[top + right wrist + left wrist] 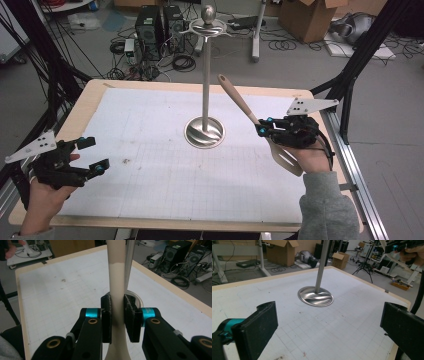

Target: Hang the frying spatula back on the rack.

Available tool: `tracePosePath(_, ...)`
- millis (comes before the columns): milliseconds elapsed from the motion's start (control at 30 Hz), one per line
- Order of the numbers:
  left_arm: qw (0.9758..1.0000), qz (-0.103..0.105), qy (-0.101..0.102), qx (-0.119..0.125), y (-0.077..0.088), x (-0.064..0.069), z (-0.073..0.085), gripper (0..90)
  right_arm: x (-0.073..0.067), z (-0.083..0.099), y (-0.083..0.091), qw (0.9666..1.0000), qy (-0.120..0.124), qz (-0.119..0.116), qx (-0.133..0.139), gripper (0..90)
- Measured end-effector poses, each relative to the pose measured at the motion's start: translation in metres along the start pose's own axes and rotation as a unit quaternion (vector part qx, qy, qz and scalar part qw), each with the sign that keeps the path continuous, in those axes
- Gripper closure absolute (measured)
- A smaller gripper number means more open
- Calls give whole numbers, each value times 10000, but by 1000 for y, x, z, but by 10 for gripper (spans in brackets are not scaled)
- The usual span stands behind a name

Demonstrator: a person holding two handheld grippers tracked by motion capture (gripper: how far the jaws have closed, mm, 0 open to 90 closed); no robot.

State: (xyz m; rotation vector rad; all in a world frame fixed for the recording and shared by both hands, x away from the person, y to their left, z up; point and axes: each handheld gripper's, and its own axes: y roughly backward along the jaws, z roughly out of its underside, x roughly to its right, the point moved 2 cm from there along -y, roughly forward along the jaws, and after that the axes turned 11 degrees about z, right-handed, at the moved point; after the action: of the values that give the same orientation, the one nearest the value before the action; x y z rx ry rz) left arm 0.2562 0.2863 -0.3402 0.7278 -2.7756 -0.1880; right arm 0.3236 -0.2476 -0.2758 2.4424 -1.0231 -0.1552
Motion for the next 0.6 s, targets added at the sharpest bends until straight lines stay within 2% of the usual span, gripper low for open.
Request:
tracePosePath(500,10000,11,36,12,-1,-1,1,17,14,-19,13,9998,-120,10,150,780)
tracePosePath(600,10000,29,34,1,-2,0,1,17,16,-23,13,9998,-64,8,190,780)
